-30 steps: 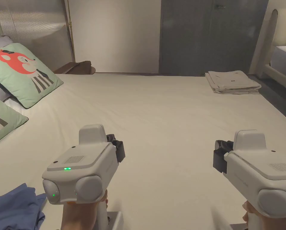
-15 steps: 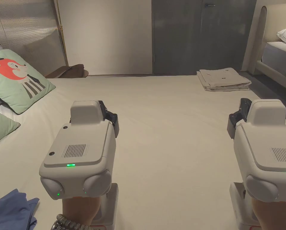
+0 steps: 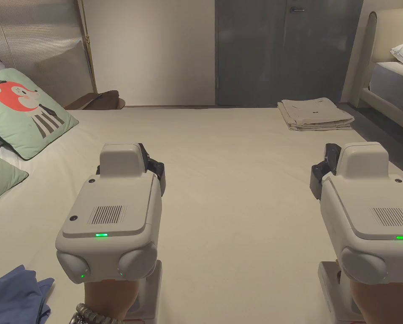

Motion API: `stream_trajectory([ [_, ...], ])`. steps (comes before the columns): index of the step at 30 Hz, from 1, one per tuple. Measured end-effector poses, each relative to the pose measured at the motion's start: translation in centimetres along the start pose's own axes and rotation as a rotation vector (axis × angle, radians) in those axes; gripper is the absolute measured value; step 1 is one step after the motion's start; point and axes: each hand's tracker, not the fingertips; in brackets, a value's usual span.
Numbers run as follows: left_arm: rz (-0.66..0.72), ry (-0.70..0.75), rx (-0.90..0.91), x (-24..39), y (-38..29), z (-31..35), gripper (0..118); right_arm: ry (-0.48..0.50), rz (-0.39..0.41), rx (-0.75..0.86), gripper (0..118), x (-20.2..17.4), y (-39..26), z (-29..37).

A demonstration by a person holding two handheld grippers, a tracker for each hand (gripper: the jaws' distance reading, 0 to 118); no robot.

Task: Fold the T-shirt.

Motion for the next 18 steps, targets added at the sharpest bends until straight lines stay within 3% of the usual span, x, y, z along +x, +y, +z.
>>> stream_trajectory([
  [11, -0.015, 0.007, 0.001, 0.1, -0.27, 0.08, 1, 0.022, 0.004, -0.019, 0, 0.0, -0.26, -0.28],
  [13, -0.023, 0.004, 0.001, 0.11, -0.36, 0.1, 7, 0.023, 0.007, -0.017, 1, -0.04, -0.3, -0.25],
  [14, -0.025, 0.005, 0.003, 0.09, -0.38, 0.12, 20, 0.023, 0.007, -0.017, 7, -0.06, -0.33, -0.2],
  [15, -0.027, 0.006, 0.002, 0.06, -0.37, 0.12, 41, 0.024, 0.01, -0.013, 21, -0.08, -0.36, -0.2],
  [16, -0.028, 0.005, -0.002, 0.02, -0.35, 0.08, 70, 0.024, 0.017, -0.012, 44, -0.11, -0.35, -0.22],
  [17, -0.026, 0.0, -0.007, -0.03, -0.35, 0.07, 88, 0.026, 0.017, -0.01, 58, -0.12, -0.36, -0.26],
  [18, -0.018, -0.001, -0.006, -0.11, -0.39, 0.04, 102, 0.03, 0.015, -0.008, 64, -0.17, -0.34, -0.17],
])
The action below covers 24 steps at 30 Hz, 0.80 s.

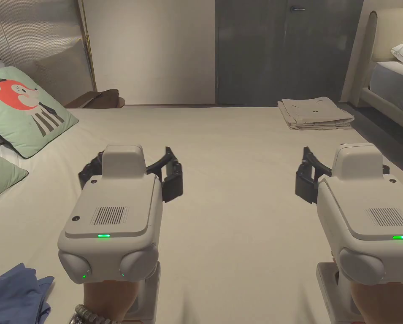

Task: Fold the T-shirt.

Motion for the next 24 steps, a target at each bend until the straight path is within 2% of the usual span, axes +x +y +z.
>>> stream_trajectory([
  [1, 0.005, 0.0, 0.004, -0.05, -0.05, 0.01, 111, 0.003, -0.005, 0.002, 64, 0.0, 0.01, 0.01],
  [3, 0.008, 0.012, 0.02, -0.01, -0.15, 0.18, 110, 0.012, -0.014, 0.01, 72, 0.05, 0.03, 0.0],
  [4, 0.004, 0.016, 0.024, -0.04, -0.14, 0.2, 111, 0.013, -0.014, 0.012, 84, -0.01, 0.05, 0.07],
  [5, 0.004, 0.018, 0.027, -0.11, -0.12, 0.21, 111, 0.015, -0.012, 0.01, 88, -0.04, 0.11, 0.01],
  [6, 0.008, 0.016, 0.03, -0.27, -0.08, 0.21, 111, 0.017, -0.012, 0.007, 88, -0.06, 0.16, -0.08],
  [7, 0.012, 0.016, 0.032, -0.28, -0.06, 0.24, 111, 0.024, -0.012, 0.007, 103, -0.09, 0.19, -0.08],
  [8, 0.013, 0.017, 0.032, -0.33, 0.0, 0.23, 111, 0.03, -0.008, 0.014, 113, -0.15, 0.23, -0.01],
  [11, 0.014, 0.024, 0.034, -0.44, 0.02, 0.22, 111, 0.029, 0.01, 0.037, 114, -0.45, 0.44, 0.21],
  [24, 0.019, 0.026, 0.04, -0.79, 0.14, 0.39, 111, 0.045, -0.021, 0.035, 114, -0.47, 0.71, 0.2],
])
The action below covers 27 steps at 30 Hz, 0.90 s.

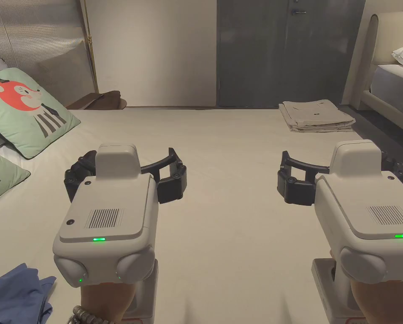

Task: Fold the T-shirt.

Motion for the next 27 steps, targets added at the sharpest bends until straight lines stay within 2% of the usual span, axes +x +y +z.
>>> stream_trajectory([
  [27, 0.01, -0.003, 0.007, -0.02, -0.01, 0.19, 111, 0.006, 0.008, -0.004, 114, -0.05, -0.12, 0.12],
])
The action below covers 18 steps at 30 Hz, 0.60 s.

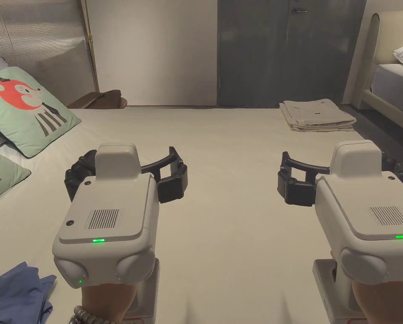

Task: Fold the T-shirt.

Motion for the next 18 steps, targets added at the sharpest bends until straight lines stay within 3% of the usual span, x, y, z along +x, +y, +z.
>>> stream_trajectory([
  [12, -0.002, -0.003, 0.008, -0.03, 0.2, 0.21, 111, 0.018, -0.012, -0.038, 114, -0.05, -0.22, -0.54],
  [18, -0.002, -0.005, 0.012, -0.03, 0.27, 0.34, 111, -0.026, -0.051, -0.052, 114, 0.22, -0.28, -0.83],
])
